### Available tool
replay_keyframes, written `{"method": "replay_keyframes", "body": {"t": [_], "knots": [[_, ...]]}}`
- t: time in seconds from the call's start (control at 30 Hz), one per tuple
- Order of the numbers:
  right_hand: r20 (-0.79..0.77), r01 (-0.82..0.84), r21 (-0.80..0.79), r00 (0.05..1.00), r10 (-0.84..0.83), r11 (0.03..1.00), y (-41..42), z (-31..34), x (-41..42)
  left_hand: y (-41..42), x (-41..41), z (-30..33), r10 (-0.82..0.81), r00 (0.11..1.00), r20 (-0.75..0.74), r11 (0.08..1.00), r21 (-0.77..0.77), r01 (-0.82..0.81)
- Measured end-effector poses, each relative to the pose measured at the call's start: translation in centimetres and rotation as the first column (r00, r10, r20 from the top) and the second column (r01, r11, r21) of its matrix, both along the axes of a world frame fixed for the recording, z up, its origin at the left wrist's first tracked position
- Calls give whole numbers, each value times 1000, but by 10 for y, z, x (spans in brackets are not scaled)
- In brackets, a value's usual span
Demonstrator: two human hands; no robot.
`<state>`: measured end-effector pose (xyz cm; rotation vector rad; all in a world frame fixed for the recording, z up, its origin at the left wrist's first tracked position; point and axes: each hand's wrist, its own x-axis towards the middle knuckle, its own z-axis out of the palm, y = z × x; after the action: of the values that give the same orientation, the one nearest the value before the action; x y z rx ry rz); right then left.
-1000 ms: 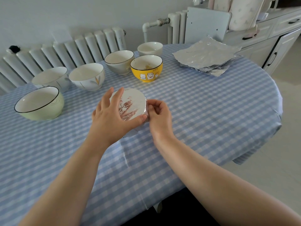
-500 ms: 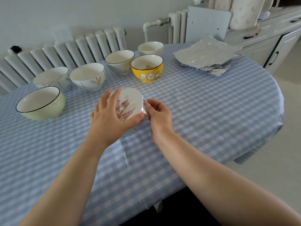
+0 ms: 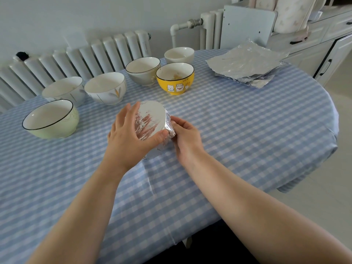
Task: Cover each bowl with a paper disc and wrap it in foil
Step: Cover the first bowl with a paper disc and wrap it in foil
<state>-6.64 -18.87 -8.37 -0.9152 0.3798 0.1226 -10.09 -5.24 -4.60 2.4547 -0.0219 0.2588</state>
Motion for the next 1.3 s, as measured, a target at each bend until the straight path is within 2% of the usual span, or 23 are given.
{"method": "replay_keyframes", "body": {"t": [0.3,0.5,0.57,0.63,0.7,0.77,0.83,0.9,0.97,1.1,1.3], "knots": [[48,-38,-87,998,42,996,5,3,-3,8,3,-3,-23,999,24,998,-54,25],[117,-52,-334,988,96,941,-1,2,-2,15,5,-2,-60,998,31,991,-122,63],[112,-93,-308,985,133,947,-7,4,1,17,6,-2,-69,997,20,986,-154,71],[91,-123,-201,985,144,972,-11,7,4,19,7,-2,-82,997,10,980,-182,82],[102,-132,-158,984,149,979,-15,11,3,19,8,-1,-91,996,5,979,-185,90],[146,-170,-220,968,205,960,-16,15,0,19,9,0,-91,996,-6,972,-219,87],[166,-190,-356,951,262,915,-13,19,-1,21,9,0,-96,995,-11,961,-260,90],[159,-181,-495,943,294,850,-9,24,0,21,8,-1,-104,994,-8,965,-242,99],[157,-159,-552,944,290,818,-6,29,0,20,8,-1,-109,994,-3,974,-202,107],[104,-121,-499,975,199,858,-2,28,1,19,8,-1,-105,994,5,976,-192,104],[131,-71,-503,979,157,861,3,19,1,21,8,-3,-94,996,5,965,-245,92]]}}
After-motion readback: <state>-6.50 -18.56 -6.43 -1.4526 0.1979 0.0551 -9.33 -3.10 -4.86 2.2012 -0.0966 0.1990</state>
